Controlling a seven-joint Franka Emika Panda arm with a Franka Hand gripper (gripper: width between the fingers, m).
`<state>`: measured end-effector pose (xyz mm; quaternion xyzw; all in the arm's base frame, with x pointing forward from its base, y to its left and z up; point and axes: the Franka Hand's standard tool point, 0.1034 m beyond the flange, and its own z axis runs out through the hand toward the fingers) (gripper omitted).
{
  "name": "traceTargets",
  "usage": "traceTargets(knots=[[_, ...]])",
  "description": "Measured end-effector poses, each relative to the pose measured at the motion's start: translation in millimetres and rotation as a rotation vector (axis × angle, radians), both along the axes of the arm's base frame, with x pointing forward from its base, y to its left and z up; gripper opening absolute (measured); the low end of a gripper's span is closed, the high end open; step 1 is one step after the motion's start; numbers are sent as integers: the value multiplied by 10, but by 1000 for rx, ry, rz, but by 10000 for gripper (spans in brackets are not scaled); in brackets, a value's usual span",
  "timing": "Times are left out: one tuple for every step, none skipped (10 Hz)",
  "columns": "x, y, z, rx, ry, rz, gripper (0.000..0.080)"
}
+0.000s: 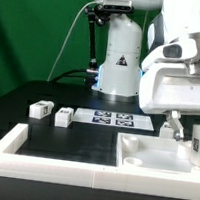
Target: Assemble one leg
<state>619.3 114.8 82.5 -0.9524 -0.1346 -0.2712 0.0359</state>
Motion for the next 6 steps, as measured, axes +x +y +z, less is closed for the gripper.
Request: traceTargets(knots=[[-15,13,23,-1,27,1,649],[-11,13,36,-2,38,1,649],[-24,43,17,-5,89,7,649],[-39,80,1,-14,183,18,649],[-3,94,23,-22,266,26,649],[48,72,37,-26,305,26,649]])
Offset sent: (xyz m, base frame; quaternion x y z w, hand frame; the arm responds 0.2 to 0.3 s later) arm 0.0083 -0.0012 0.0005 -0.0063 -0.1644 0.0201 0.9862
